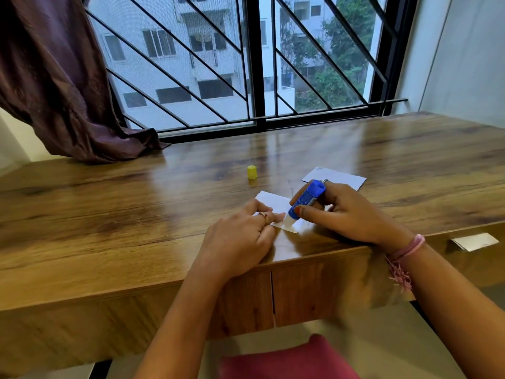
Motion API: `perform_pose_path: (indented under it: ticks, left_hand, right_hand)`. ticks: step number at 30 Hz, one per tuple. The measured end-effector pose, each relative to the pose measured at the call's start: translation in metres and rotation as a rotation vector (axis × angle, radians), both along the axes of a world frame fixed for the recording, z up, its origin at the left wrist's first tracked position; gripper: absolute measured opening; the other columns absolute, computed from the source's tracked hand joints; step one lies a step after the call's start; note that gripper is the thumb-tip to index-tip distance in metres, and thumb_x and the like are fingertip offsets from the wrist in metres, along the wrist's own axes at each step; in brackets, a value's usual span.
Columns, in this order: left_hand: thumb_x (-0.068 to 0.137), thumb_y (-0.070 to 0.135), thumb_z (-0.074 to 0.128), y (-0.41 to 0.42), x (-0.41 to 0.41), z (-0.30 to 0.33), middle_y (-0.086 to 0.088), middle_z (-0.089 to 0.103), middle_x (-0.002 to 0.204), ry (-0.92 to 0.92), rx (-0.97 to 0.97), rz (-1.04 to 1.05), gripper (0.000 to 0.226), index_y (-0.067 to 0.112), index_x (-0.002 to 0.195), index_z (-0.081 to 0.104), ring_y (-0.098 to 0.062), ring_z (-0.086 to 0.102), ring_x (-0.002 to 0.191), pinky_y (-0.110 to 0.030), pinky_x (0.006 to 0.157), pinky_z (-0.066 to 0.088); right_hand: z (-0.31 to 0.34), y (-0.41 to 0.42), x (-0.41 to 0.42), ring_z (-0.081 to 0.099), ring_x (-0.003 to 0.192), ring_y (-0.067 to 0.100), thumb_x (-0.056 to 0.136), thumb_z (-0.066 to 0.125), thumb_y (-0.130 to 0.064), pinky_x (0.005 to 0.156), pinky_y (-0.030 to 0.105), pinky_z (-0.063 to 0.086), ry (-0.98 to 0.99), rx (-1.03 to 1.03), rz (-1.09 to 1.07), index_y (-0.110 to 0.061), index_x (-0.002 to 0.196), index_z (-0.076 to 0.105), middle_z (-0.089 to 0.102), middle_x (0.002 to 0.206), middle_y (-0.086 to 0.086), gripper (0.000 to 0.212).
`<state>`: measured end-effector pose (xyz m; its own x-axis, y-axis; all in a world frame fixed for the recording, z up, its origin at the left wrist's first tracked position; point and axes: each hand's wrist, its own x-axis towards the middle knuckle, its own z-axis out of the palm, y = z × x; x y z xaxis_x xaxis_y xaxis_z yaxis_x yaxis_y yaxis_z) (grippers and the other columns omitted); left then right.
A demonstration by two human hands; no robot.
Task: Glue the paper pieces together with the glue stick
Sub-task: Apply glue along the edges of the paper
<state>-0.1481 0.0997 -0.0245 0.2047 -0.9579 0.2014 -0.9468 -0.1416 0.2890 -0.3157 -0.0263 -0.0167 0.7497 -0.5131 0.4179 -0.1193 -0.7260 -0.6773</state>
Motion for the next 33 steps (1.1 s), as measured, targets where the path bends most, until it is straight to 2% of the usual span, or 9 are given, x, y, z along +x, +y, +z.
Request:
perform_pose_path:
  ticks: [4, 7, 9, 15, 20, 22, 25, 30, 33]
  left_hand:
    - [0.097, 0.038, 0.031, 0.000, 0.000, 0.000, 0.027, 0.038, 0.136, -0.012, 0.002, -0.015, 0.038, 0.052, 0.130, 0.046, -0.008, 0.051, 0.113, -0.030, 0.081, 0.041]
    - [0.096, 0.039, 0.030, 0.000, 0.000, 0.000, 0.027, 0.038, 0.136, -0.007, -0.003, -0.014, 0.039, 0.053, 0.129, 0.046, -0.009, 0.052, 0.114, -0.033, 0.086, 0.044]
    - [0.096, 0.040, 0.030, -0.001, 0.000, 0.000, 0.027, 0.038, 0.136, -0.008, 0.000, -0.011, 0.039, 0.053, 0.129, 0.046, -0.010, 0.052, 0.113, -0.033, 0.086, 0.044]
    - [0.096, 0.042, 0.028, -0.005, -0.008, 0.005, 0.019, 0.040, 0.129, -0.032, 0.026, 0.006, 0.041, 0.046, 0.134, 0.045, -0.014, 0.053, 0.111, -0.030, 0.077, 0.038]
    - [0.097, 0.032, 0.032, -0.011, 0.001, 0.015, 0.004, 0.037, 0.138, 0.050, 0.057, -0.041, 0.046, 0.035, 0.143, 0.037, -0.020, 0.046, 0.121, -0.035, 0.098, 0.039]
    - [0.097, 0.028, 0.037, -0.011, 0.014, 0.022, -0.001, 0.039, 0.137, 0.068, 0.018, -0.043, 0.046, 0.029, 0.143, 0.038, -0.020, 0.046, 0.121, -0.031, 0.094, 0.037]
    - [0.095, 0.022, 0.043, -0.009, 0.035, 0.031, 0.006, 0.041, 0.135, 0.044, 0.000, -0.107, 0.039, 0.026, 0.133, 0.047, -0.012, 0.048, 0.114, -0.023, 0.086, 0.033]
    - [0.089, 0.014, 0.049, -0.005, 0.045, 0.036, 0.016, 0.043, 0.142, 0.086, 0.152, -0.351, 0.035, 0.029, 0.119, 0.059, 0.028, 0.046, 0.077, -0.003, 0.071, 0.032]
    - [0.088, 0.013, 0.051, -0.007, 0.046, 0.032, 0.016, 0.045, 0.141, 0.113, 0.165, -0.398, 0.041, 0.031, 0.123, 0.060, 0.031, 0.043, 0.083, 0.003, 0.072, 0.030]
  right_hand:
    - [0.003, 0.001, -0.003, 0.057, 0.059, 0.005, 0.078, 0.061, -0.025, 0.055, 0.014, 0.041, -0.119, 0.112, 0.029, -0.014, 0.090, 0.069, 0.067, 0.071, -0.004, 0.018]
    - [0.006, -0.003, -0.004, 0.045, 0.044, 0.000, 0.077, 0.056, -0.023, 0.044, 0.010, 0.033, -0.408, 0.355, -0.068, -0.011, 0.088, 0.064, 0.055, 0.049, -0.012, 0.018]
    - [0.006, -0.006, -0.005, 0.038, 0.044, 0.002, 0.078, 0.057, -0.025, 0.040, 0.012, 0.029, -0.514, 0.435, -0.147, -0.010, 0.090, 0.063, 0.048, 0.052, -0.009, 0.021]
    - [0.006, -0.011, -0.004, 0.032, 0.048, 0.007, 0.089, 0.057, -0.018, 0.038, 0.016, 0.023, -0.512, 0.564, -0.295, -0.007, 0.093, 0.060, 0.043, 0.062, -0.001, 0.013]
    - [0.006, -0.010, -0.004, 0.031, 0.045, 0.005, 0.089, 0.056, -0.016, 0.037, 0.016, 0.022, -0.513, 0.587, -0.316, -0.014, 0.079, 0.062, 0.043, 0.060, -0.003, 0.011]
    - [0.007, -0.009, -0.005, 0.032, 0.045, 0.005, 0.089, 0.056, -0.017, 0.038, 0.016, 0.023, -0.513, 0.595, -0.319, -0.016, 0.079, 0.062, 0.044, 0.060, -0.003, 0.011]
    - [0.007, -0.009, -0.005, 0.032, 0.045, 0.005, 0.089, 0.057, -0.017, 0.038, 0.016, 0.023, -0.509, 0.598, -0.320, -0.016, 0.080, 0.062, 0.045, 0.061, -0.002, 0.011]
    - [0.007, -0.010, -0.003, 0.032, 0.042, 0.004, 0.088, 0.057, -0.017, 0.036, 0.015, 0.023, -0.513, 0.609, -0.337, -0.019, 0.074, 0.062, 0.044, 0.060, -0.003, 0.015]
    - [0.007, -0.010, -0.003, 0.033, 0.042, 0.003, 0.089, 0.057, -0.017, 0.036, 0.014, 0.024, -0.505, 0.608, -0.335, -0.018, 0.076, 0.061, 0.045, 0.060, -0.003, 0.013]
